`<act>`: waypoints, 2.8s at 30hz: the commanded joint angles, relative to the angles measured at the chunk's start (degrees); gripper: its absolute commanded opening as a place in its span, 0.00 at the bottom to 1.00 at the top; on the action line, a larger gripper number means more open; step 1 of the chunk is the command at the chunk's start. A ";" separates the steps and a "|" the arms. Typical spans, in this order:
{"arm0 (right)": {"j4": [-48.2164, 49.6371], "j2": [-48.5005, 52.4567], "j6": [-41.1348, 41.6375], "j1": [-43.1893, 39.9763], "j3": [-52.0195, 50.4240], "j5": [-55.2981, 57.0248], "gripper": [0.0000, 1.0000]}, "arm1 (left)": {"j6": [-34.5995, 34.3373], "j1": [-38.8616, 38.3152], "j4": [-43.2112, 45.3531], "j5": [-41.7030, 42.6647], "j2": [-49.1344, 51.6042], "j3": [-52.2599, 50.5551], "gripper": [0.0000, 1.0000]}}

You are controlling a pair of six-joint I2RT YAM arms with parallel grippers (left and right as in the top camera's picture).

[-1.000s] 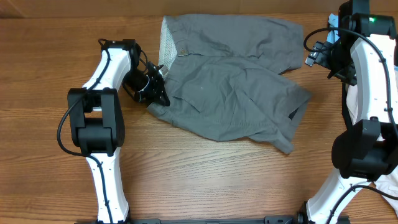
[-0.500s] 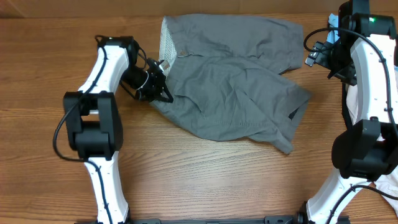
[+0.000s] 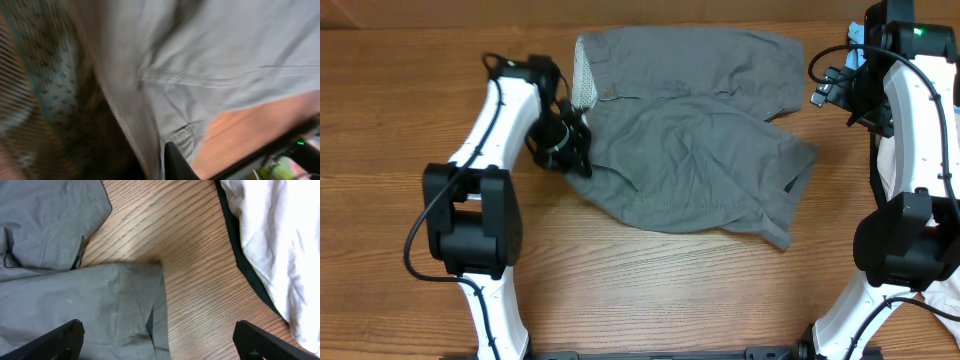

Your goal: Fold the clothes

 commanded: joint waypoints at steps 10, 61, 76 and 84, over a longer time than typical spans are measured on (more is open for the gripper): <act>0.09 -0.07 0.26 0.00 0.24 0.00 1.00 | -10.80 -0.39 -0.96 -18.03 -0.22 -9.97 0.19; 0.09 -0.07 0.26 0.00 0.24 0.00 1.00 | -16.41 -6.25 -6.78 -16.04 -2.36 -3.48 0.59; 0.09 -0.07 0.26 0.00 0.24 -0.02 1.00 | -16.17 -5.70 -1.66 -18.23 -2.38 -16.11 0.61; 1.86 -0.07 0.26 0.00 0.24 -8.98 1.00 | -16.11 -5.79 -0.61 -18.16 -2.38 -16.72 0.62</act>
